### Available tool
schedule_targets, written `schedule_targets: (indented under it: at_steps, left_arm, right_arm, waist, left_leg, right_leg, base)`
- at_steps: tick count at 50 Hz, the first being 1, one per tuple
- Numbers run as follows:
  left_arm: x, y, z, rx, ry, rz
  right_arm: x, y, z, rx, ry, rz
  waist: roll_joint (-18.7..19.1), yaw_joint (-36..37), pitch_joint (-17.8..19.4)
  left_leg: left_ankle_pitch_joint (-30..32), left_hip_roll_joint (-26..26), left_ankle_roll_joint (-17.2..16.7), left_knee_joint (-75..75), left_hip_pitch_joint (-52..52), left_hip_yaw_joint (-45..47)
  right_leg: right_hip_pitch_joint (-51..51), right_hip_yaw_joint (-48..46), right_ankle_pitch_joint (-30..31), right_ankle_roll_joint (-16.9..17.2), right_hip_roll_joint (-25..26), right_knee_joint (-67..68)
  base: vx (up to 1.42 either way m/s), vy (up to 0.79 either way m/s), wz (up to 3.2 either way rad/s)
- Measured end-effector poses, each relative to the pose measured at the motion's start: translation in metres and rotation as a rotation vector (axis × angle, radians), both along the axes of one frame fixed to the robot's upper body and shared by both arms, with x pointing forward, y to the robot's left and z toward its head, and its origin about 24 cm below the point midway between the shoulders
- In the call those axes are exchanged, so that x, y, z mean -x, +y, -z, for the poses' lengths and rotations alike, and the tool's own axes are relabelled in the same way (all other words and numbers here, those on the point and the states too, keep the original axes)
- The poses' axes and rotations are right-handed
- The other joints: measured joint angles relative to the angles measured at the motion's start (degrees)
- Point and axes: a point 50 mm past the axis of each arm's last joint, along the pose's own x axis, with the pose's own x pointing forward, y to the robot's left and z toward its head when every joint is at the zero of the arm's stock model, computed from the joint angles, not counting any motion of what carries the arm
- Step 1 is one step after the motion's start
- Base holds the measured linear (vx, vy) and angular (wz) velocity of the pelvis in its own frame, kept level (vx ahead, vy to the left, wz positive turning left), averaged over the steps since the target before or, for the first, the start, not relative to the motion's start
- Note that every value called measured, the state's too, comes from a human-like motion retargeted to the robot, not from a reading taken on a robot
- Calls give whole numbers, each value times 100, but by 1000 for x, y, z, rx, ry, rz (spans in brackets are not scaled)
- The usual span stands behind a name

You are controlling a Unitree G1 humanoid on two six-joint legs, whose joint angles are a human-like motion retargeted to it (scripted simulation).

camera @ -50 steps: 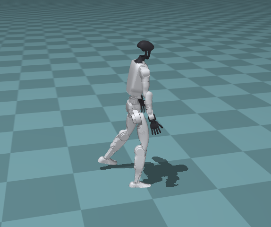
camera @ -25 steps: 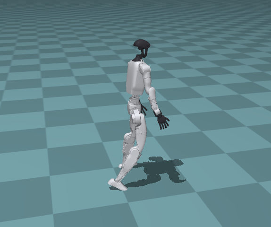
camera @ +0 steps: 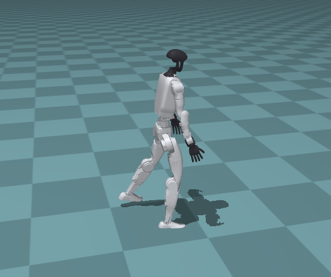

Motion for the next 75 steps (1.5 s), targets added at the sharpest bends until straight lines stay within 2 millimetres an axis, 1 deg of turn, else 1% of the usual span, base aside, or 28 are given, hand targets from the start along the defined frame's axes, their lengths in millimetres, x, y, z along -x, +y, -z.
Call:
schedule_targets:
  at_steps: [5,8,11,14,16,18,20,22,25,28,32,35,38,40,43,45,47,50,53,56,59,60,63,65,68,70,72,75]
  left_arm:
    - [32,-27,25,112,183,6]
    - [38,-46,30,245,190,-26]
    - [41,-59,33,343,182,-41]
    - [43,-65,34,376,179,-34]
    - [42,-64,34,357,173,-29]
    - [44,-59,34,318,150,-49]
    - [40,-53,32,300,124,-75]
    - [37,-45,29,265,121,-92]
    - [36,-32,27,235,115,-128]
    - [34,-21,23,193,104,-136]
    - [25,-11,16,121,102,-95]
    - [14,-10,11,78,105,-24]
    - [6,-12,8,56,104,45]
    - [2,-16,7,59,90,80]
    - [1,-23,7,80,64,108]
    - [0,-29,8,85,48,127]
    - [2,-33,10,84,47,146]
    - [9,-40,14,77,84,201]
    - [21,-48,22,138,136,163]
    - [31,-57,28,234,156,76]
    - [43,-60,33,283,183,33]
    - [48,-59,35,283,200,31]
    - [58,-54,37,280,187,3]
    - [64,-47,38,261,195,-17]
    - [67,-34,37,224,145,-120]
    - [68,-27,36,212,121,-167]
    - [71,-22,37,201,139,-197]
    - [74,-19,37,185,205,-173]
  right_arm:
    - [-9,-7,-5,29,74,-131]
    - [-18,-6,-9,25,61,-176]
    - [-22,-2,-10,5,26,-185]
    - [-26,0,-12,-4,-3,-194]
    - [-26,1,-12,-5,-10,-203]
    - [-23,0,-11,13,-13,-186]
    - [-22,2,-10,11,-9,-207]
    - [-15,3,-6,-13,11,-174]
    - [-2,3,1,-32,27,-112]
    - [17,4,8,-60,42,-18]
    - [43,9,19,-99,92,60]
    - [54,11,23,-121,135,58]
    - [57,10,24,-120,147,34]
    - [56,7,22,-110,142,22]
    - [53,-1,19,-83,121,31]
    - [48,-8,16,-60,101,61]
    - [44,-13,13,-43,91,69]
    - [32,-19,7,-31,66,52]
    - [17,-25,0,6,90,-31]
    - [-7,-31,-12,66,97,-116]
    - [-34,-29,-25,112,55,-160]
    - [-43,-26,-29,123,31,-161]
    - [-63,-16,-39,102,-81,-129]
    - [-74,-7,-44,65,-150,-111]
    - [-86,3,-51,28,-258,-52]
    - [-89,9,-53,33,-286,-111]
    - [-85,11,-49,21,-279,-124]
    - [-68,8,-37,-14,-232,-115]
  waist:
    - [195,-275,53]
    - [188,-247,-14]
    - [160,-77,-45]
    - [191,130,-52]
    - [214,293,-34]
    - [259,359,-23]
    - [284,537,-55]
    - [179,657,-37]
    - [22,679,-122]
    - [-121,654,-191]
    - [-311,570,-224]
    - [-407,618,-262]
    - [-376,513,-203]
    - [-317,373,-173]
    - [-194,123,-131]
    - [-116,-104,-37]
    - [-41,-200,29]
    - [179,-231,115]
    - [372,-373,216]
    - [559,-432,232]
    - [517,-284,214]
    - [451,-185,200]
    - [349,-26,128]
    - [260,230,100]
    - [208,540,86]
    - [231,663,60]
    - [194,693,10]
    - [91,633,-47]
  left_leg:
    - [298,96,-9,2326,-930,48]
    - [117,176,135,3145,-1438,436]
    - [-175,123,203,3108,-1716,671]
    - [-328,-10,159,2364,-1913,675]
    - [-310,-97,116,1450,-1906,700]
    - [-241,-68,-74,832,-2018,820]
    - [158,-90,29,-502,-1800,1041]
    - [278,-136,43,-991,-1607,1251]
    - [41,-129,105,-1076,-1332,1150]
    - [-111,-61,51,-1096,-1064,960]
    - [-288,-4,7,-1077,-752,721]
    - [-345,-1,-8,-1072,-608,716]
    - [-396,6,-28,-1029,-382,659]
    - [-389,20,-7,-981,-255,573]
    - [-338,22,3,-887,-87,422]
    - [-369,-3,-18,-615,-25,265]
    - [-325,-76,67,-476,99,158]
    - [-291,-24,96,327,-26,175]
    - [-172,91,96,2036,-664,129]
    - [-103,278,192,3548,-1438,293]
    - [-421,255,321,4045,-1877,697]
    - [-544,191,351,4010,-1966,859]
    - [-584,49,248,3397,-2248,1023]
    - [-573,-63,215,2345,-2182,1195]
    - [-229,-38,137,540,-1989,1581]
    - [218,59,69,-525,-1850,1968]
    - [374,53,36,-982,-1669,2165]
    - [33,-8,87,-1024,-1285,1879]
  right_leg:
    - [592,107,-10,-88,-11,-375]
    - [654,264,-68,-103,-36,-332]
    - [760,411,-95,-119,-30,-324]
    - [875,557,-72,-89,49,-347]
    - [968,649,-64,-10,110,-342]
    - [1142,642,-120,98,173,-322]
    - [1165,744,-128,135,296,-243]
    - [1293,698,-176,147,295,-132]
    - [1355,621,-120,116,323,228]
    - [1181,644,215,175,431,1143]
    - [264,701,1028,298,518,3358]
    - [-565,685,1404,140,442,4530]
    - [-1076,178,499,-308,15,4815]
    - [-1261,-48,50,-397,-62,4407]
    - [-1256,-260,-135,-313,41,2776]
    - [-953,-347,202,-135,126,1085]
    - [-743,-211,595,-53,165,191]
    - [-500,-90,206,-179,174,307]
    - [-129,-96,6,-238,152,209]
    - [103,-37,-13,-362,195,42]
    - [4,229,-110,-381,88,401]
    - [-161,368,-197,-411,17,756]
    - [416,397,187,-174,-65,-118]
    - [544,538,308,-124,-86,-247]
    - [754,623,323,-6,-40,-224]
    - [918,585,276,22,56,-117]
    - [1050,507,247,16,80,119]
    - [1113,434,439,-16,71,863]
  base:
    - [46,-17,-39]
    - [44,-8,-55]
    - [43,-4,-62]
    - [42,1,-55]
    - [44,7,-47]
    - [46,14,-20]
    - [47,14,-28]
    - [48,14,-1]
    - [50,16,30]
    - [52,17,53]
    - [51,12,60]
    - [48,8,15]
    - [50,6,22]
    - [51,1,35]
    - [54,-5,41]
    - [58,-10,51]
    - [59,-13,12]
    - [58,-14,-26]
    - [55,-12,-19]
    - [51,-5,-36]
    - [50,3,-77]
    - [51,8,-70]
    - [52,11,-42]
    - [53,14,-72]
    - [55,21,-47]
    - [57,27,-4]
    - [58,29,34]
    - [60,30,72]
